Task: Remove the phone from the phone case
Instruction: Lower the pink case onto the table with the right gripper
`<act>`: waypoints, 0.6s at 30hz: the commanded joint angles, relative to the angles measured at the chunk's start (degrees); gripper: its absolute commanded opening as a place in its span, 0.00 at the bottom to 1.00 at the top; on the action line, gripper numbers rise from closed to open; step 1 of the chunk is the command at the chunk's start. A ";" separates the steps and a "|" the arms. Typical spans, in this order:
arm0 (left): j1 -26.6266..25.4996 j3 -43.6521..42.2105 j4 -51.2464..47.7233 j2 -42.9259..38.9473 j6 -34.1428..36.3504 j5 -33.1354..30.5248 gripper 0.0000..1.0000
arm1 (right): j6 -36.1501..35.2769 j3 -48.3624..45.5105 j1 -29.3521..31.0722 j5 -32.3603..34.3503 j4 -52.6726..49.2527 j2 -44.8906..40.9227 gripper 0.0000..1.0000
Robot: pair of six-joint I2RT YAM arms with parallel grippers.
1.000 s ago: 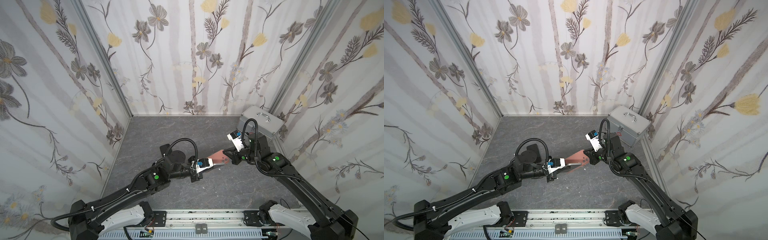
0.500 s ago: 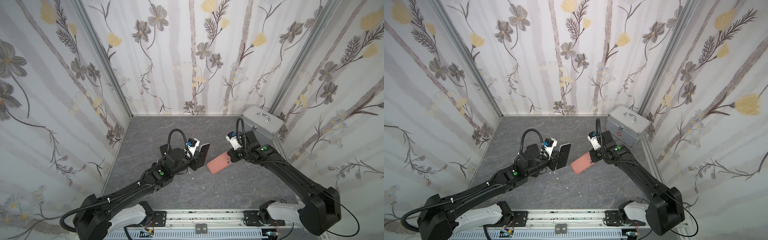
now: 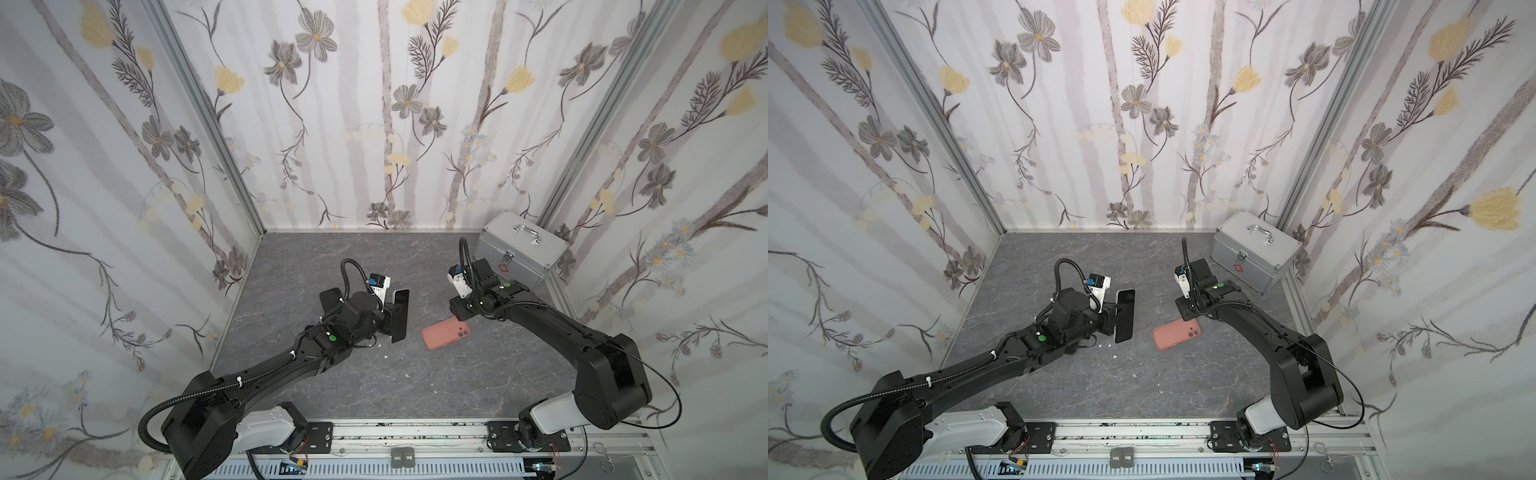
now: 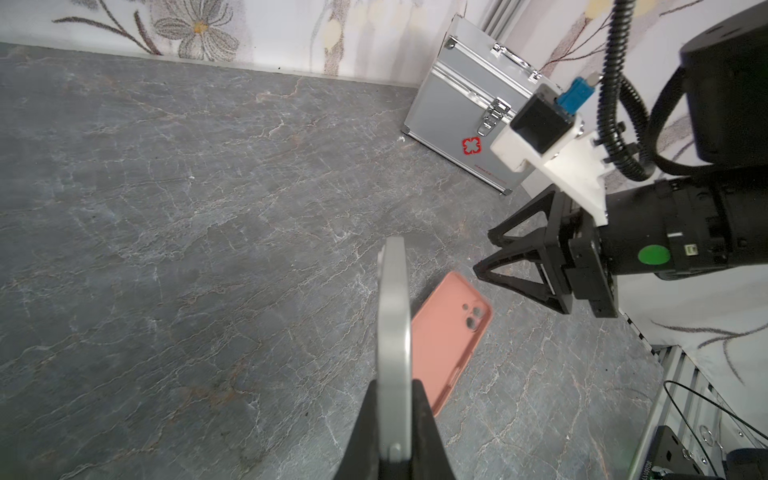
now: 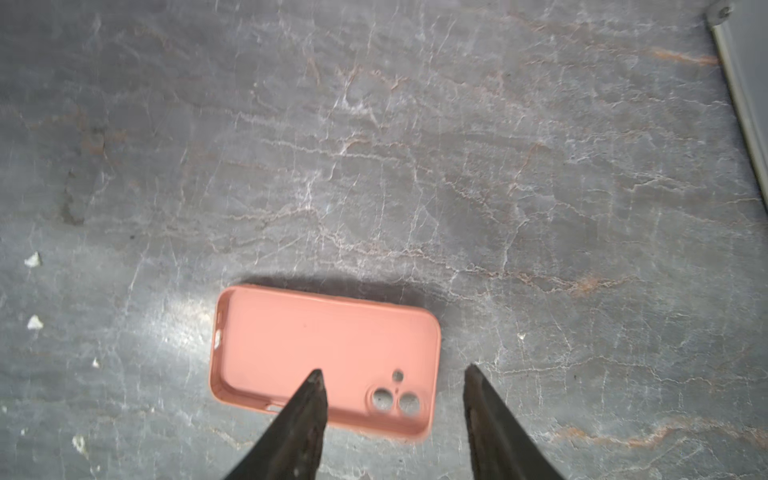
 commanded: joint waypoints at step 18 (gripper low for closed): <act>3.50 6.64 -3.66 5.85 3.57 3.28 0.00 | 44.32 -19.16 4.11 3.23 16.12 -13.05 0.25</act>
